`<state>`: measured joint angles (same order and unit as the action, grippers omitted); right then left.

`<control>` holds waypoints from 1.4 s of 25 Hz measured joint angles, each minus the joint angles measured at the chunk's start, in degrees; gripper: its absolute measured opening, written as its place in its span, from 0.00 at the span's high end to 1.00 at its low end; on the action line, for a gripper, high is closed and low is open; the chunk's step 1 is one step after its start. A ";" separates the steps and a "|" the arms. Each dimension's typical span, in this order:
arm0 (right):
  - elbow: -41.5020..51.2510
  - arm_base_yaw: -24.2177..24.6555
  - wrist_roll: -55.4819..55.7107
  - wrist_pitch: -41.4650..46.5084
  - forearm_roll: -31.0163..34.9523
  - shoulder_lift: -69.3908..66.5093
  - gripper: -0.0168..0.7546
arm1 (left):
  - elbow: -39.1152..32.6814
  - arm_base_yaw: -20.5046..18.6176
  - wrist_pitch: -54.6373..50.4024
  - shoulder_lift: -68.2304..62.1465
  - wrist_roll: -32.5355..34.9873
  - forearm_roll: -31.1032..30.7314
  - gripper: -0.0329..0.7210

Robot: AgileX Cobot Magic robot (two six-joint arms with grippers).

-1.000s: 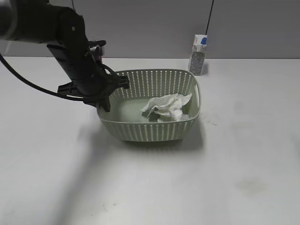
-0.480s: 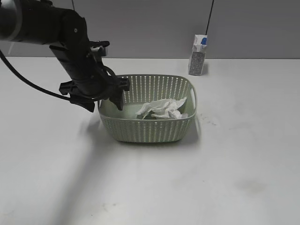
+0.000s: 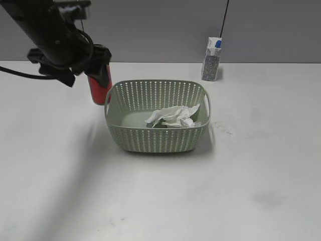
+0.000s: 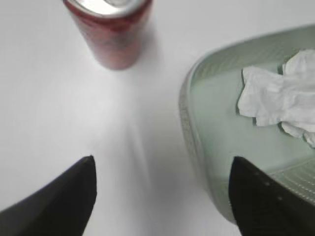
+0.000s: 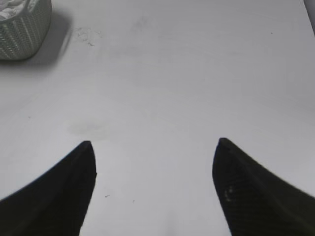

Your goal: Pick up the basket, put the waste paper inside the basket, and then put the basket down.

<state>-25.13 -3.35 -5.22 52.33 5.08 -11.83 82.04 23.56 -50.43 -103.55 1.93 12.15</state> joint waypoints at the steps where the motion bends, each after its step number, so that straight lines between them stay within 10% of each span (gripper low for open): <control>1: 0.00 0.00 0.00 0.12 0.04 0.63 0.25 | 0.00 -0.84 -0.23 1.69 1.15 0.00 0.11; 12: 1.01 0.00 0.00 1.36 1.15 3.11 0.26 | -3.39 -7.03 -6.29 25.05 6.16 -8.80 0.16; 35: 1.07 0.00 0.06 1.44 1.15 3.97 0.26 | -45.93 -7.07 -7.13 87.05 2.87 -8.55 0.18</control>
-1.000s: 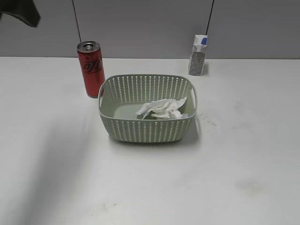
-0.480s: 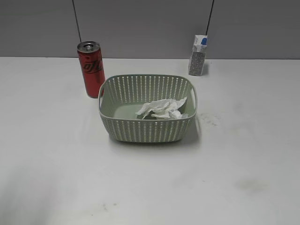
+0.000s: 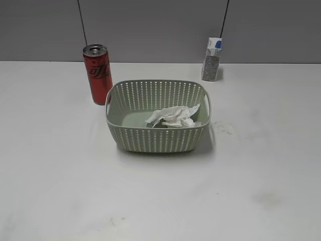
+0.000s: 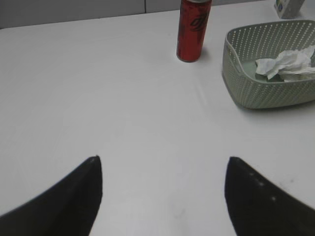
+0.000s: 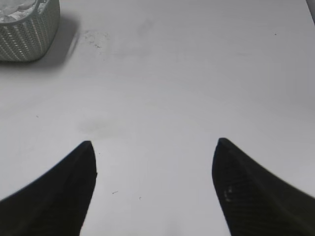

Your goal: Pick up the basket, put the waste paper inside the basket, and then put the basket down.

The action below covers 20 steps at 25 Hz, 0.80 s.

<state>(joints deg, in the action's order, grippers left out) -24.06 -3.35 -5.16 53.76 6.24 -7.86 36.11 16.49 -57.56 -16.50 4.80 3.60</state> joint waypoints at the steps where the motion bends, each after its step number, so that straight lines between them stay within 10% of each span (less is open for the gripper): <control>1: 0.00 0.00 0.00 0.00 0.00 0.00 0.26 | -0.86 0.00 -0.56 2.20 0.00 0.00 0.18; 20: 0.00 0.00 0.00 -0.05 0.07 0.00 0.26 | -7.33 -5.05 -2.85 16.72 -0.02 0.00 0.23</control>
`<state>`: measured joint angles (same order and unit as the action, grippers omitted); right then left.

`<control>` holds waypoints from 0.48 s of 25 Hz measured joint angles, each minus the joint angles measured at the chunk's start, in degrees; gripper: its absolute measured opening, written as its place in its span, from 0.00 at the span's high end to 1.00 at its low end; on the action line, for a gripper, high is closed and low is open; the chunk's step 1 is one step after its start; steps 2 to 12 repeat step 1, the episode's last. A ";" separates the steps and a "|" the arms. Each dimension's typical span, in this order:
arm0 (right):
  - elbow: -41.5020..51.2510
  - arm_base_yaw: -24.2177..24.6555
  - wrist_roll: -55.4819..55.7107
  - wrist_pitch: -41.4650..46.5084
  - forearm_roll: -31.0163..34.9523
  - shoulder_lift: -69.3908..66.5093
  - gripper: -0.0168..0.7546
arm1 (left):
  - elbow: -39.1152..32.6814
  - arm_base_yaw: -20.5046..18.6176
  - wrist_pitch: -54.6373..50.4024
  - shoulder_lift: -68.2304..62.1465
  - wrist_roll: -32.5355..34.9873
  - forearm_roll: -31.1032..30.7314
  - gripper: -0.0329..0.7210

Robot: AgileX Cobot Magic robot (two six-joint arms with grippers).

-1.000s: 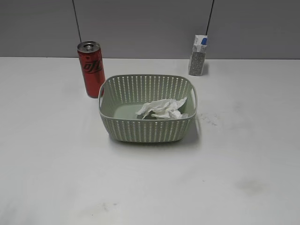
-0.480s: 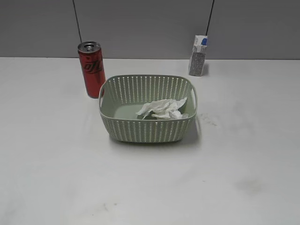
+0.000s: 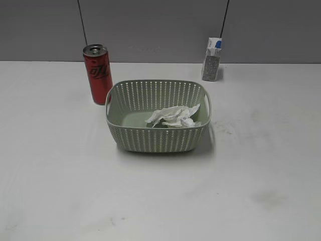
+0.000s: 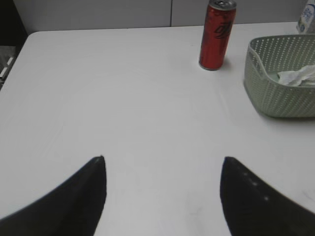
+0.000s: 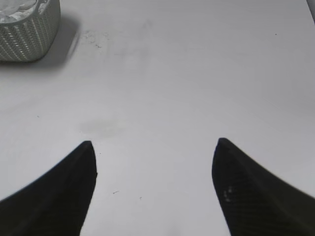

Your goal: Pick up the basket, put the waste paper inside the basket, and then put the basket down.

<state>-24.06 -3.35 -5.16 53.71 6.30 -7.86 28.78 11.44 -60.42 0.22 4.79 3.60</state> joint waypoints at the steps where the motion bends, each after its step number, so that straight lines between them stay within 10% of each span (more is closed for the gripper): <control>1: 0.00 0.00 0.00 0.00 0.00 0.00 0.26 | 0.00 -0.78 0.00 0.00 0.00 0.00 0.23; 12: 0.00 0.00 0.00 0.00 0.00 0.00 0.26 | 0.00 -0.78 0.00 0.00 0.00 0.00 0.23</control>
